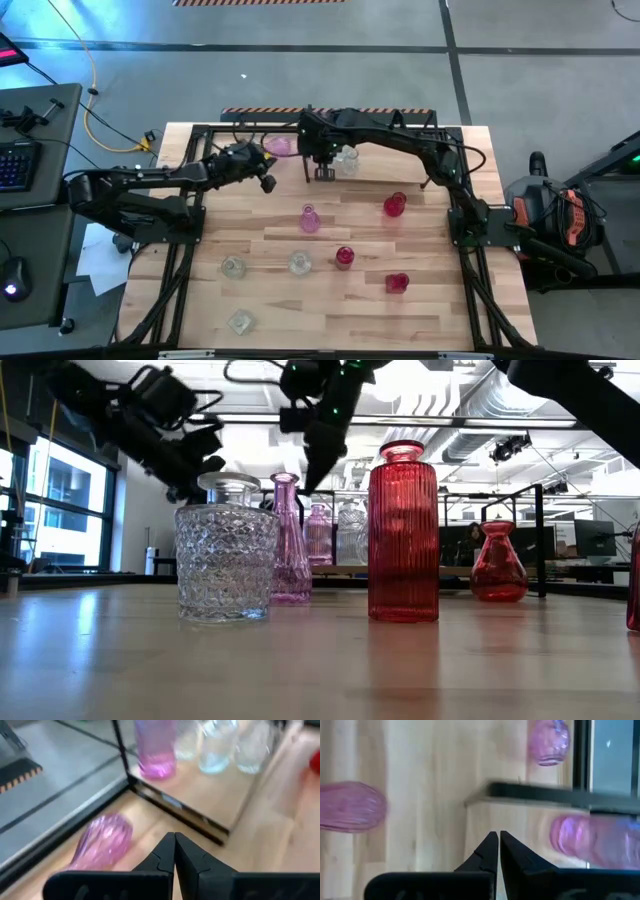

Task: Sort vases onto shelf
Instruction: Align the violet vase with the other violet vase on the shelf

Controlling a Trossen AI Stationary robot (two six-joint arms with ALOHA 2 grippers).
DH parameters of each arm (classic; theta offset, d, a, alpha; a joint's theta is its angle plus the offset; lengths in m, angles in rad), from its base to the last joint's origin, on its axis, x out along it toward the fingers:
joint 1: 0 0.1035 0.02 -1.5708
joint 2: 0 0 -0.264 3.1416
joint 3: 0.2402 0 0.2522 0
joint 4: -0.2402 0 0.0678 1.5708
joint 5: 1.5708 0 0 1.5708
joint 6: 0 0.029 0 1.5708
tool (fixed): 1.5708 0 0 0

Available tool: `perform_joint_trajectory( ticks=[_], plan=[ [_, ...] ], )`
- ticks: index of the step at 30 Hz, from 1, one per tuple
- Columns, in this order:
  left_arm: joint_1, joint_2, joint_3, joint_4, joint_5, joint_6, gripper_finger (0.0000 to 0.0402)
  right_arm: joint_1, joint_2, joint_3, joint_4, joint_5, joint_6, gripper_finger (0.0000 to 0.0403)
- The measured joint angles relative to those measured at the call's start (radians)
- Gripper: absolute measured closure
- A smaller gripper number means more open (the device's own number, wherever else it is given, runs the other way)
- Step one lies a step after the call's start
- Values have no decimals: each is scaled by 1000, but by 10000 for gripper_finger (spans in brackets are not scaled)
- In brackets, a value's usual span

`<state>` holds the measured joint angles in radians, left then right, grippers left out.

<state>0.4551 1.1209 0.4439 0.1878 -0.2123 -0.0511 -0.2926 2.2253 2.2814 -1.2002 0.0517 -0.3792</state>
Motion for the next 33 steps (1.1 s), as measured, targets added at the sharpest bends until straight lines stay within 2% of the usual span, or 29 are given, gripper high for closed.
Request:
perform_joint_trajectory(
  ticks=[3,9,13,18,23,28,33],
  plan=[
    [60,-32,-45,112,61,1,402,22,0,16,2,0,-14,402],
    [110,-61,-71,105,103,1,402,53,-20,17,-13,23,-65,402],
    [110,-96,-72,109,106,9,402,43,-28,17,69,18,-135,402],
    [110,-184,-72,106,106,28,401,-34,-28,17,193,7,-240,402],
    [149,-250,-68,118,100,40,401,-158,-29,54,264,-70,-293,402],
    [252,-260,50,-9,141,-51,401,-249,-59,69,273,-130,-273,402],
    [343,-205,319,-335,257,-91,401,-264,-151,76,220,-129,-207,402]
  ],
)
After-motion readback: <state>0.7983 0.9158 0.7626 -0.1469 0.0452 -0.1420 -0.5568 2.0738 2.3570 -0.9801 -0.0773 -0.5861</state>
